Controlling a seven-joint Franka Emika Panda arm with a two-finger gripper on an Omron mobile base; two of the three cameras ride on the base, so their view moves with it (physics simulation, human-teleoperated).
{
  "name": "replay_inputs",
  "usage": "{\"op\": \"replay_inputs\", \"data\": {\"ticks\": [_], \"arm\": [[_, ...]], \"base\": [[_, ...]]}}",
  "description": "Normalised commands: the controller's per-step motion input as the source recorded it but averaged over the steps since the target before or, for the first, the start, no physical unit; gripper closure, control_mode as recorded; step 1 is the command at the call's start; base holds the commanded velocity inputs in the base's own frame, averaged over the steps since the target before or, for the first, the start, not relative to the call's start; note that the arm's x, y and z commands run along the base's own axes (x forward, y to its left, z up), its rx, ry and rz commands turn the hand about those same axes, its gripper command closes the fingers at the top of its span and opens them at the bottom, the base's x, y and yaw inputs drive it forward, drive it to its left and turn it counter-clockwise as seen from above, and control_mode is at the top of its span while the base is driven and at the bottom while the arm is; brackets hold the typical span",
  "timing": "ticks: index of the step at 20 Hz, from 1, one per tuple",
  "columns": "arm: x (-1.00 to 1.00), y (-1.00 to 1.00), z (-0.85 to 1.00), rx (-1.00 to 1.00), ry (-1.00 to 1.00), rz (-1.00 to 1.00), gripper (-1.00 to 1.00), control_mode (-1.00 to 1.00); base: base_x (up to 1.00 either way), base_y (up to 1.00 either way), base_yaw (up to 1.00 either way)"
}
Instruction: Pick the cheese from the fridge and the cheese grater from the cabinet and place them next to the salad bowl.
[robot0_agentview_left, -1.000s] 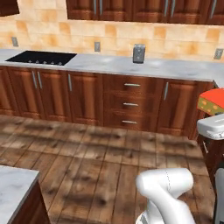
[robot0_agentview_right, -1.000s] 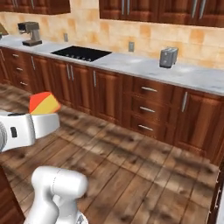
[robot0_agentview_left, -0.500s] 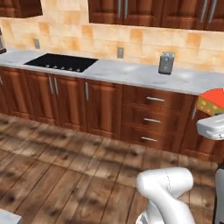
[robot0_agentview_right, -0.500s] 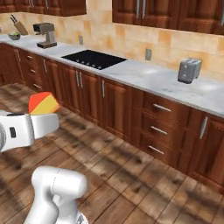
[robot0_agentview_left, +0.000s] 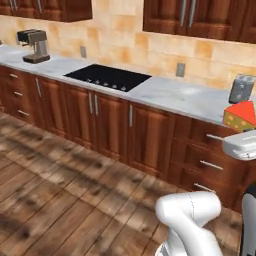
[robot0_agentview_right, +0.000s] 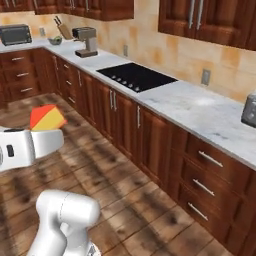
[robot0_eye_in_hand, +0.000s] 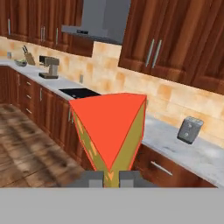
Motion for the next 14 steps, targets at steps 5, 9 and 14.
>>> {"op": "replay_inputs", "data": {"ticks": [5, 9, 14], "arm": [[0.00, 0.00, 0.00, 0.00, 0.00, 0.00, 1.00, 1.00], [0.00, 0.00, 0.00, 0.00, 0.00, 0.00, 1.00, 1.00], [0.00, 0.00, 0.00, 0.00, 0.00, 0.00, 1.00, 1.00]], "base": [[0.63, -0.78, 0.62], [0.44, -0.65, 0.72], [0.68, -0.76, 0.51]]}}
